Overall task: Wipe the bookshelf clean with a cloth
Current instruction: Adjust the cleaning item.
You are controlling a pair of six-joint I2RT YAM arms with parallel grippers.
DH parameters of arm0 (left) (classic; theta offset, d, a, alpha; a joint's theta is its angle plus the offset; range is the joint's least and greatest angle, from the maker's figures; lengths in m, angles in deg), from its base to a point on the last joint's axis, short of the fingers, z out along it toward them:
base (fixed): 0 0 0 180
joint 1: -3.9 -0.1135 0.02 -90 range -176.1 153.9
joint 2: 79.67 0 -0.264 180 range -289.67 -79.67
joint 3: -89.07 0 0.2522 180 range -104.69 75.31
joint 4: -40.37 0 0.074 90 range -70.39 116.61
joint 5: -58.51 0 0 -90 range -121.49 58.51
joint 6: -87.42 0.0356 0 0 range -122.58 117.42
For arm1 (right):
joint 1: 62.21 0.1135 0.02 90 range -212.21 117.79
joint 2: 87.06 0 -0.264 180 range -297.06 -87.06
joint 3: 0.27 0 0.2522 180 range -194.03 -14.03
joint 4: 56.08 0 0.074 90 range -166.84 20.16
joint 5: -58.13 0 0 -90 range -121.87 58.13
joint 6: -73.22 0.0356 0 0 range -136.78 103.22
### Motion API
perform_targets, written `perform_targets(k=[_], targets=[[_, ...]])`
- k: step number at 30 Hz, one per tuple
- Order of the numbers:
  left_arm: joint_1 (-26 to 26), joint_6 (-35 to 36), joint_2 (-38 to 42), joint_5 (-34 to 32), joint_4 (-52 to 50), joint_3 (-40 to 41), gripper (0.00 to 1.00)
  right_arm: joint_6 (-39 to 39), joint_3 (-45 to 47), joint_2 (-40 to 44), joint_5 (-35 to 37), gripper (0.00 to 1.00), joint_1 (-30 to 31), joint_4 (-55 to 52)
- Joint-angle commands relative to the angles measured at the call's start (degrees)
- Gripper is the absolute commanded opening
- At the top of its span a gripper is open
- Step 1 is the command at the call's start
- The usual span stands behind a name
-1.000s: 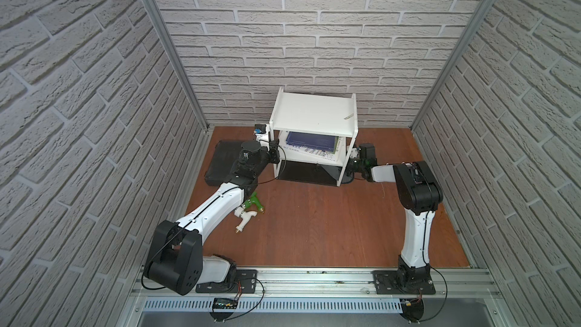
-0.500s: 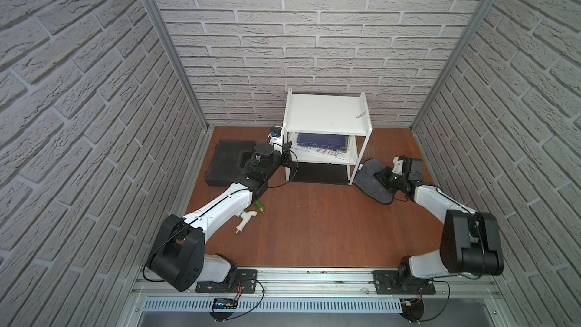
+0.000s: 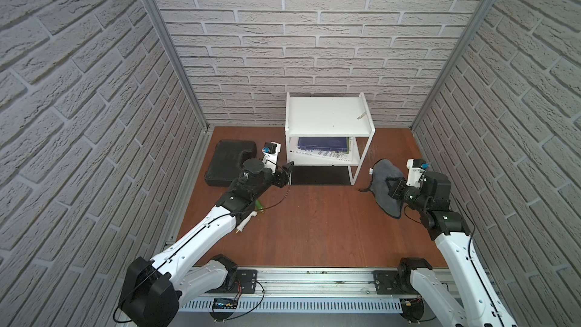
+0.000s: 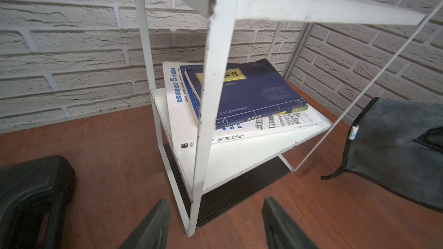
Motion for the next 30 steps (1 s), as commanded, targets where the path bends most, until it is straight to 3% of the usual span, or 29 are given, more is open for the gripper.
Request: perform_targets(k=[1,3,6,8,14,22,27,29,30], targets=[[-0.1,1.6,5.9,4.4,2.7,3.9,0.7,2.0,2.0,0.2,-19.6,0.02,4.0,12.1],[0.1,1.1,8.5,8.7,4.2,5.4,0.74,3.9,1.2,-2.3,-25.0,0.03,8.9,20.8],[0.7,-0.1,9.6,16.0,7.3,5.8,0.8,0.6,-2.8,-7.5,-25.8,0.03,18.3,23.5],[2.4,0.0,8.3,20.1,9.5,4.9,0.89,1.2,-5.5,-12.0,-26.5,0.03,22.2,25.5],[8.7,7.3,0.2,19.2,7.2,-2.0,0.97,4.9,-9.6,-19.1,-28.0,0.03,27.4,30.8],[14.9,9.9,-12.1,22.8,9.5,-8.8,0.98,7.2,-9.2,-19.8,-22.1,0.03,30.2,31.3],[17.0,14.7,-15.6,20.6,6.2,-10.3,0.83,11.7,-6.9,-19.6,-18.6,0.03,30.5,36.3],[17.1,15.5,-15.9,21.2,5.8,-10.4,0.7,11.7,-7.0,-19.9,-17.0,0.03,30.5,35.6],[17.2,15.6,-15.8,21.1,5.9,-10.1,0.57,11.5,-7.2,-20.2,-16.6,0.03,30.4,34.9]])
